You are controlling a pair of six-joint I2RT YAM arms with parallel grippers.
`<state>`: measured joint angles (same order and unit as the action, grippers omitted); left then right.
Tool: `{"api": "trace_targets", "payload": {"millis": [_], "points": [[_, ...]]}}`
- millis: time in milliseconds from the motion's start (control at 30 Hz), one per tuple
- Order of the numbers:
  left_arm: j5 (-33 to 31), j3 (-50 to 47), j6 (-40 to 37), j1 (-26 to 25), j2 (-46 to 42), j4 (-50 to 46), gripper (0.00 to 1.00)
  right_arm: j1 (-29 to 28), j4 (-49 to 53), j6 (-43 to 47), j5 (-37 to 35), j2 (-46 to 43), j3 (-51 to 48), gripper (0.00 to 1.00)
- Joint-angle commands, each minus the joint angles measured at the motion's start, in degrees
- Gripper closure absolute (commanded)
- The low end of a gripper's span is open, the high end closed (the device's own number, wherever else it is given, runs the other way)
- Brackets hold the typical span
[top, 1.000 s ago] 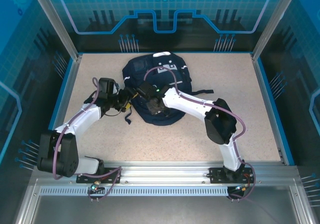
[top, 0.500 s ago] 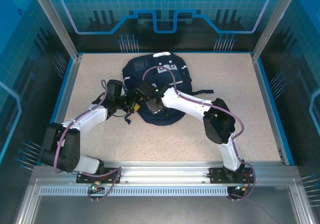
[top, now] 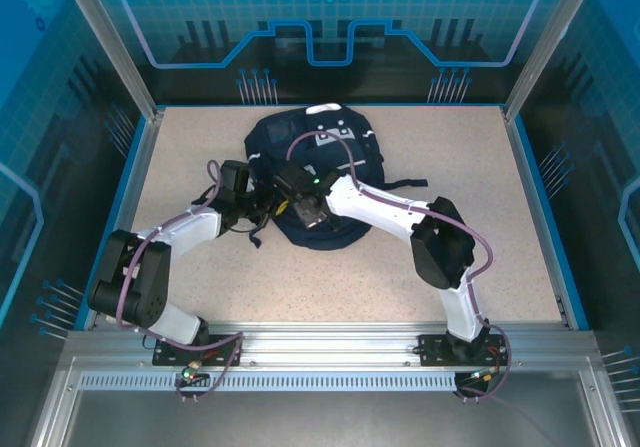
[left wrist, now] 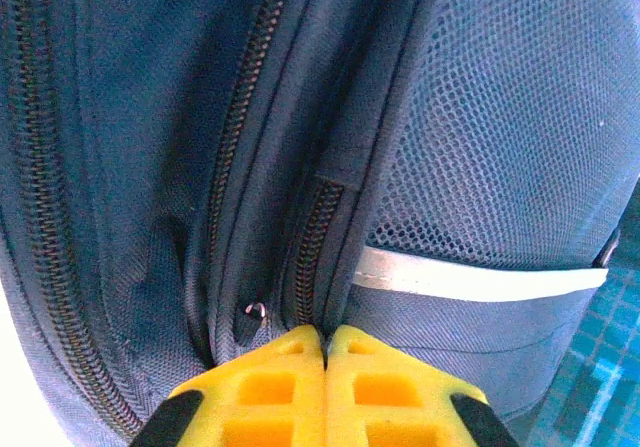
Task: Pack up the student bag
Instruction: Zip the student bag at the center of the table.
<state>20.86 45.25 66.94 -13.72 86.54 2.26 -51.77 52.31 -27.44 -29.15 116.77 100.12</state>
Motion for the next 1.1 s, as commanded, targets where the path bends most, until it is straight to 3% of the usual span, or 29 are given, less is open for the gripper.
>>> {"api": "trace_targets", "payload": {"millis": [0,200,333,500,667,767,833,900,1067], "points": [[-3.35,1.7,-1.86,-0.09,0.4,-2.24,1.0,0.35,4.34,-2.78,-6.37,-3.6,-0.48,1.0],[-4.67,1.17,-5.41,1.26,-0.12,-3.52,1.0,3.91,4.55,-0.42,-11.99,-9.57,-8.21,1.0],[-3.89,1.8,-6.58,1.84,0.43,-4.04,1.0,9.62,1.4,3.39,-11.01,-13.64,-13.14,1.0],[-3.85,2.2,-7.19,2.54,0.28,-4.5,1.0,15.94,-1.47,8.29,-3.55,-14.89,-13.23,1.0],[-4.33,2.79,-8.96,4.82,-2.14,-7.51,1.0,12.33,-3.34,12.87,3.68,-16.34,-12.96,1.0],[-5.49,3.12,-10.77,7.23,-5.41,-12.42,0.84,9.33,-4.4,13.23,8.62,-17.72,-12.95,1.0],[-6.48,2.84,-12.05,8.92,-8.49,-16.16,0.65,7.29,-5.43,12.38,11.61,-18.16,-12.34,1.0],[-7.45,2.31,-12.61,10.33,-11.61,-19.48,0.53,5.64,-6.78,11.27,14.88,-18.01,-11.36,1.0],[-6.22,-0.88,-9.26,11.21,-19.01,-22.45,0.4,1.89,-8.18,9.12,19.48,-14.99,-7.2,1.0]]}}
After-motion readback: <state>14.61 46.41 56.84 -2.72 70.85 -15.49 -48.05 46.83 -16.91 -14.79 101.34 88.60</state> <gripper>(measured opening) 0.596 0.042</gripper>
